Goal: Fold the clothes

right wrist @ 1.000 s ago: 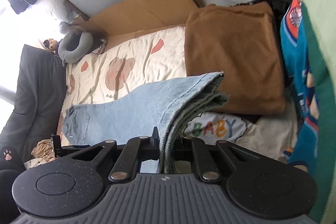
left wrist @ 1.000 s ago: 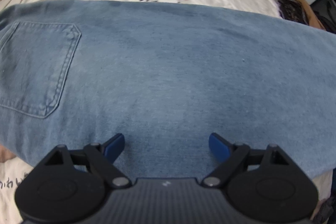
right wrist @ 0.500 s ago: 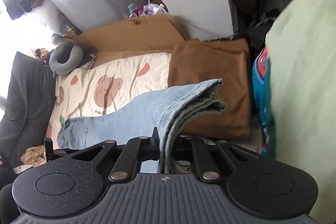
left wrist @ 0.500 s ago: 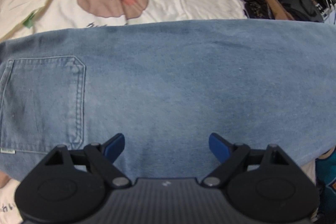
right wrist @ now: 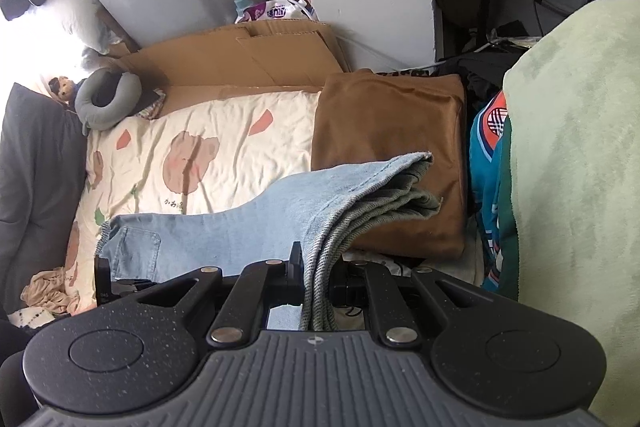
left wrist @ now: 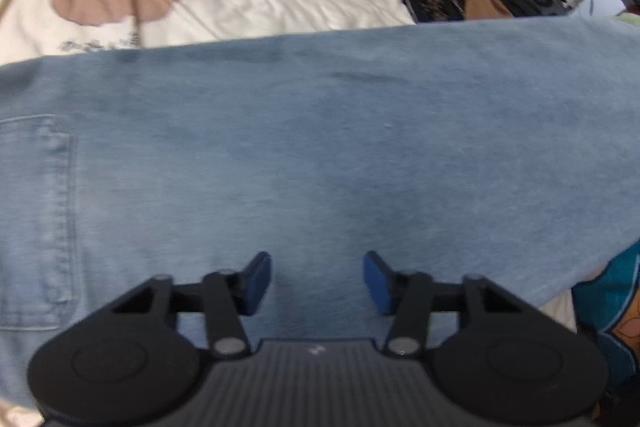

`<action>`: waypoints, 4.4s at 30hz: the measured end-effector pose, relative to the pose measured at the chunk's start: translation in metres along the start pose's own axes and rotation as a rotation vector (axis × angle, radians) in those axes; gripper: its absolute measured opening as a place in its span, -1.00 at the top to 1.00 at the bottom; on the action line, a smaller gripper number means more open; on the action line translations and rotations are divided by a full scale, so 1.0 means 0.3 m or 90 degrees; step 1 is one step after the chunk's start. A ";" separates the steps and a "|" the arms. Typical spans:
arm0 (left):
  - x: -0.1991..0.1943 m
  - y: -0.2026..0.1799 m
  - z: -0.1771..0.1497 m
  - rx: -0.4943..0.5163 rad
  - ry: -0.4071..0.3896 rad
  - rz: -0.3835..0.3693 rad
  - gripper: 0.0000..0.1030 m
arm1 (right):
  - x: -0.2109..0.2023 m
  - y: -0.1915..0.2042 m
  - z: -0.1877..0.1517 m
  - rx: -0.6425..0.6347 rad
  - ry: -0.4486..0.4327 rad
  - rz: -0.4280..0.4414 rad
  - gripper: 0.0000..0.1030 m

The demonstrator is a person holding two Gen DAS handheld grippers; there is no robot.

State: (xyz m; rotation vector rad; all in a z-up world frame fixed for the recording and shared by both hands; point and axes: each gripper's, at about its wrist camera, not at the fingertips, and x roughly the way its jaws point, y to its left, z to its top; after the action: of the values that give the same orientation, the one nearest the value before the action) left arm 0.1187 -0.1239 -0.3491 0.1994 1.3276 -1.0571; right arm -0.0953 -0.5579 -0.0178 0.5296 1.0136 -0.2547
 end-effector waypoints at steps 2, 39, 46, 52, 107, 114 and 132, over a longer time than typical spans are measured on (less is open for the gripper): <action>0.036 -0.016 -0.002 0.009 0.009 -0.018 0.16 | 0.011 0.015 0.003 0.002 0.002 -0.004 0.83; 0.308 -0.095 0.133 -0.033 0.031 -0.118 0.99 | 0.155 0.306 0.012 -0.046 0.042 -0.037 0.82; 0.379 -0.086 0.322 -0.026 -0.015 -0.124 0.97 | 0.185 0.347 0.039 -0.057 0.054 -0.040 0.82; 0.454 -0.111 0.403 -0.017 -0.049 -0.099 0.97 | 0.210 0.386 0.072 -0.071 0.066 -0.046 0.82; -0.444 0.514 -0.147 -0.300 -0.414 0.000 -0.57 | 0.623 1.324 0.205 -0.236 0.217 0.092 0.82; -0.466 0.548 -0.168 -0.323 -0.423 0.014 -0.57 | 0.771 1.371 0.137 -0.213 0.250 0.138 0.82; -0.469 0.577 -0.193 -0.344 -0.416 0.050 -0.57 | 1.120 1.432 -0.063 -0.146 0.266 0.218 0.81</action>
State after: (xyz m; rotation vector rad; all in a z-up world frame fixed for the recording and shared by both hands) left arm 0.2199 0.0811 -0.3213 -0.4627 0.9454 -0.5824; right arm 0.2520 -0.1714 -0.1842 0.5487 1.3148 0.2868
